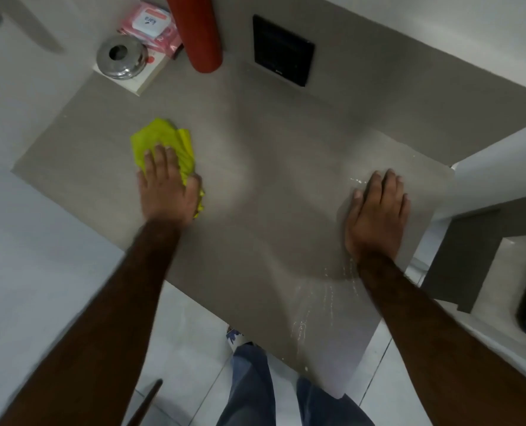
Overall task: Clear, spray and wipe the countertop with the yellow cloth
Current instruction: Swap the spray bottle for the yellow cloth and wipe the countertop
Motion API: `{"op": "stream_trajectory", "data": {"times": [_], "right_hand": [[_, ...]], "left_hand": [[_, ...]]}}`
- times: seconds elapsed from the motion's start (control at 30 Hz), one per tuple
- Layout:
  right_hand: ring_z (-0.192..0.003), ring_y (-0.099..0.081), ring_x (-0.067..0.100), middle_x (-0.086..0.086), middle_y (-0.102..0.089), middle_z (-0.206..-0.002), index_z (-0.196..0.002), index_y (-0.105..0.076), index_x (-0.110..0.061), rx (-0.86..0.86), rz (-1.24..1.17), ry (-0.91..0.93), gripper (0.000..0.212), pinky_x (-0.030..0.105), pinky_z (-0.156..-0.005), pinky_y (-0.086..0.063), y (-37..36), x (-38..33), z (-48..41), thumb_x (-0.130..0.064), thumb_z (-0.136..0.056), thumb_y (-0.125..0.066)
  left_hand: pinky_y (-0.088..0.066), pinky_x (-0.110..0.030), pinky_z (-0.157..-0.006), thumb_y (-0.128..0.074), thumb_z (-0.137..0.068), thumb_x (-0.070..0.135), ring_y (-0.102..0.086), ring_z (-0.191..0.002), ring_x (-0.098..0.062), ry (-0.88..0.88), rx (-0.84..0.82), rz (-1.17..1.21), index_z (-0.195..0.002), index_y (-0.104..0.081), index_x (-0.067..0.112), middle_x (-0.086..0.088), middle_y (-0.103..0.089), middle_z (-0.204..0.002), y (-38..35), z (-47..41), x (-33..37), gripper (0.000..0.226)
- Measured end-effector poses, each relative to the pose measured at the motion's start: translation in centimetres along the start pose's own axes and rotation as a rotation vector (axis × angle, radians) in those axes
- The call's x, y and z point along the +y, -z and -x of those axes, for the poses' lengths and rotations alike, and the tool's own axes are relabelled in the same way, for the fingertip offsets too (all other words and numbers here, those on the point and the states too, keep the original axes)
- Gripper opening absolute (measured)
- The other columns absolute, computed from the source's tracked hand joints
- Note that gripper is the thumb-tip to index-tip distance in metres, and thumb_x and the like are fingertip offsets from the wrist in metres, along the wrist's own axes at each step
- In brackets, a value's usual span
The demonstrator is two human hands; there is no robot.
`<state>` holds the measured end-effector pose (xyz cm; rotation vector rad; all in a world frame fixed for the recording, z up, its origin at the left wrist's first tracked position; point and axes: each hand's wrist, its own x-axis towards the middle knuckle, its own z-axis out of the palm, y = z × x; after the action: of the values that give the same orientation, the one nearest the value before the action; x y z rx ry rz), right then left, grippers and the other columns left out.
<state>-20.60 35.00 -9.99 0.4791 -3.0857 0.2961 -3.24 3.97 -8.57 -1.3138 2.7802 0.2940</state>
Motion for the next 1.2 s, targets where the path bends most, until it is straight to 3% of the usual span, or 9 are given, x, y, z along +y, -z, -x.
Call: {"op": "stream_trajectory", "data": {"times": [0.23, 0.3, 0.37, 0.43, 0.53, 0.67, 0.8, 1.07, 1.2], "right_hand": [[-0.160, -0.021, 0.026, 0.011, -0.028, -0.170, -0.161, -0.032, -0.012, 0.021, -0.193, 0.005, 0.058, 0.045, -0.132, -0.013, 0.1, 0.6, 0.0, -0.038, -0.110, -0.022], [-0.159, -0.023, 0.021, 0.009, -0.030, -0.169, -0.160, -0.035, -0.011, 0.030, -0.452, -0.033, 0.057, 0.036, -0.133, -0.011, 0.7, 1.0, 0.1, -0.034, -0.109, -0.025], [-0.156, -0.027, 0.021, 0.012, -0.032, -0.168, -0.157, -0.038, -0.007, 0.066, -0.706, -0.101, 0.055, 0.017, -0.127, -0.013, 1.8, 1.4, 0.2, -0.029, -0.108, -0.030], [-0.156, -0.029, 0.024, 0.014, -0.033, -0.167, -0.156, -0.039, -0.005, 0.099, -0.787, -0.138, 0.053, 0.009, -0.123, -0.015, 3.1, 1.7, -0.1, -0.026, -0.108, -0.033], [-0.158, -0.026, 0.028, 0.015, -0.032, -0.168, -0.159, -0.036, -0.006, 0.079, -0.600, 0.014, 0.056, 0.036, -0.131, -0.019, 4.2, 0.7, -0.3, -0.030, -0.108, -0.036], [-0.159, -0.021, 0.036, 0.021, -0.025, -0.169, -0.160, -0.029, 0.000, 0.009, -0.188, 0.244, 0.067, 0.046, -0.131, -0.016, 2.2, -4.1, -0.7, -0.039, -0.106, -0.040], [-0.161, -0.012, 0.036, 0.020, -0.017, -0.172, -0.163, -0.021, -0.003, -0.021, -0.038, 0.117, 0.076, 0.051, -0.131, -0.010, -0.5, -6.1, -1.2, -0.051, -0.106, -0.035], [-0.161, -0.012, 0.036, 0.014, -0.016, -0.173, -0.163, -0.028, -0.031, 0.017, 0.066, 0.027, 0.067, 0.057, -0.130, -0.010, 0.1, -0.1, -3.6, -0.060, -0.102, -0.034], [-0.162, -0.009, 0.032, 0.012, -0.013, -0.174, -0.165, -0.017, -0.013, -0.013, 0.052, -0.082, 0.079, 0.053, -0.130, -0.011, 0.0, 1.0, -4.1, -0.060, -0.103, -0.028]], "left_hand": [[-0.012, -0.054, -0.125, -0.024, -0.086, 0.056, -0.012, -0.156, -0.035, -0.316, -0.084, -0.015, -0.161, -0.018, 0.010, -0.014, -0.014, -0.169, -2.8, 1.9, 14.6, 0.088], [-0.009, -0.054, -0.126, -0.027, -0.085, 0.057, -0.012, -0.157, -0.035, -0.453, -0.098, 0.003, -0.160, -0.020, 0.009, -0.014, -0.014, -0.169, -3.6, 4.7, 19.3, 0.089], [-0.005, -0.053, -0.126, -0.035, -0.088, 0.057, -0.010, -0.157, -0.032, -0.623, -0.141, 0.025, -0.160, -0.020, 0.011, -0.012, -0.014, -0.169, -4.1, 7.3, 23.0, 0.087], [-0.003, -0.048, -0.128, -0.045, -0.094, 0.053, -0.008, -0.158, -0.028, -0.740, -0.220, 0.128, -0.160, -0.018, 0.012, -0.009, -0.013, -0.170, -4.2, 8.0, 24.5, 0.082], [-0.005, -0.036, -0.126, -0.047, -0.103, 0.029, -0.015, -0.156, -0.033, -0.541, -0.181, 0.472, -0.156, -0.023, -0.001, -0.020, -0.019, -0.166, -2.7, 5.9, 21.9, 0.066], [-0.022, -0.048, -0.123, -0.046, -0.103, 0.027, -0.031, -0.148, -0.045, -0.281, 0.069, 0.303, -0.150, -0.036, -0.006, -0.029, -0.033, -0.158, -2.4, 1.8, 12.5, 0.058], [-0.016, -0.050, -0.125, -0.030, -0.104, 0.050, -0.023, -0.154, -0.031, -0.299, 0.108, 0.016, -0.158, -0.025, 0.011, -0.013, -0.026, -0.166, -4.1, 1.3, 8.5, 0.067], [-0.019, -0.053, -0.124, -0.032, -0.103, 0.049, -0.026, -0.152, -0.032, -0.317, 0.154, 0.008, -0.156, -0.029, 0.009, -0.014, -0.030, -0.164, -4.0, 1.4, 8.5, 0.067], [-0.019, -0.051, -0.124, -0.031, -0.103, 0.049, -0.025, -0.153, -0.030, -0.313, 0.164, -0.006, -0.156, -0.029, 0.009, -0.013, -0.030, -0.164, -4.1, 1.4, 8.5, 0.067]]}}
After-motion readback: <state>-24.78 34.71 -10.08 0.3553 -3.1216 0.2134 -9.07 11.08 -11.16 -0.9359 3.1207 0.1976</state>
